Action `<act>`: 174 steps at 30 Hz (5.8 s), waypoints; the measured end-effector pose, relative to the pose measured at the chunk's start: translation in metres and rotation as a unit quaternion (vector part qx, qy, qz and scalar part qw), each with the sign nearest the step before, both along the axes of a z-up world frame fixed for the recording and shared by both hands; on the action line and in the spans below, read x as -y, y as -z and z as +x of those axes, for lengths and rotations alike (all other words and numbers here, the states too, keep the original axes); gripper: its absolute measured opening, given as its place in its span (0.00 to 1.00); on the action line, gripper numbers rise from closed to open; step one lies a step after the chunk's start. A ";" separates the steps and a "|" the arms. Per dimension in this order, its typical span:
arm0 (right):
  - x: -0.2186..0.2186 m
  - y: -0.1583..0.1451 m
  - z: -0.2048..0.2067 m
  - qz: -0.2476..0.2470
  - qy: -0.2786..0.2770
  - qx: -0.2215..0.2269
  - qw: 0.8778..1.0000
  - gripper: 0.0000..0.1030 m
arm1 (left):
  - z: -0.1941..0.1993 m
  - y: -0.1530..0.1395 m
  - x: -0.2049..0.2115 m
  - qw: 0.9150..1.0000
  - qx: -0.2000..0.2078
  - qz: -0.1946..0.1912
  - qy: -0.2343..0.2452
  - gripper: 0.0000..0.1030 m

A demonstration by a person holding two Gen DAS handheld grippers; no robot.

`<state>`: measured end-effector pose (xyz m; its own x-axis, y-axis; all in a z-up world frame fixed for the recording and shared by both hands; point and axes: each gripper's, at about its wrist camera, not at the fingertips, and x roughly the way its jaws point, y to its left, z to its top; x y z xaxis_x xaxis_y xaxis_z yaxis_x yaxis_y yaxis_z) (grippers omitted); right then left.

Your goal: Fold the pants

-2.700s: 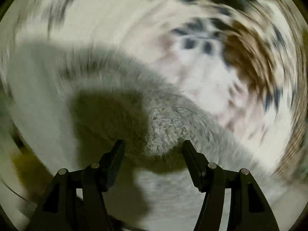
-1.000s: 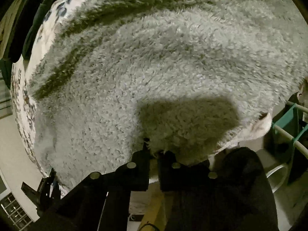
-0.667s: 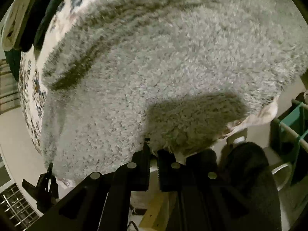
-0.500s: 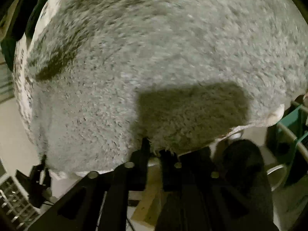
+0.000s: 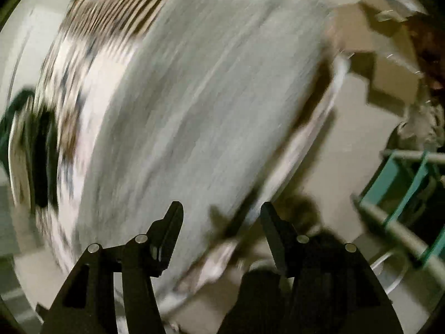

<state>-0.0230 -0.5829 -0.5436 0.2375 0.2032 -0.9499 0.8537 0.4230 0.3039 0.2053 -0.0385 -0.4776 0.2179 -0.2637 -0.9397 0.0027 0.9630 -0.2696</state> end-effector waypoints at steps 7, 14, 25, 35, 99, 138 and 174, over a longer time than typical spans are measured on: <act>0.144 -0.017 0.018 -0.074 -0.003 0.015 0.997 0.59 | 0.020 0.025 0.194 0.992 -0.010 -0.025 0.126 0.75; 0.195 0.014 0.026 -0.038 0.014 0.021 0.999 0.59 | 0.045 0.079 0.308 0.980 -0.035 0.018 0.194 0.75; 0.155 0.112 0.022 0.119 0.041 0.134 0.983 0.59 | 0.054 0.098 0.327 0.977 -0.047 0.061 0.196 0.94; 0.164 0.139 0.032 0.103 0.093 0.291 0.947 0.59 | 0.038 0.118 0.357 0.977 -0.001 0.104 0.188 1.00; -0.457 0.080 0.198 -0.008 -0.419 0.169 0.892 0.60 | -0.030 0.007 -0.152 0.992 0.053 0.033 -0.107 1.00; -0.228 0.078 0.115 0.028 -0.239 0.061 0.969 0.87 | 0.001 0.065 -0.054 0.988 -0.056 -0.143 -0.019 0.56; -0.266 0.058 0.174 -0.045 -0.324 0.047 0.944 0.86 | 0.010 0.048 -0.095 0.976 0.054 -0.174 -0.118 1.00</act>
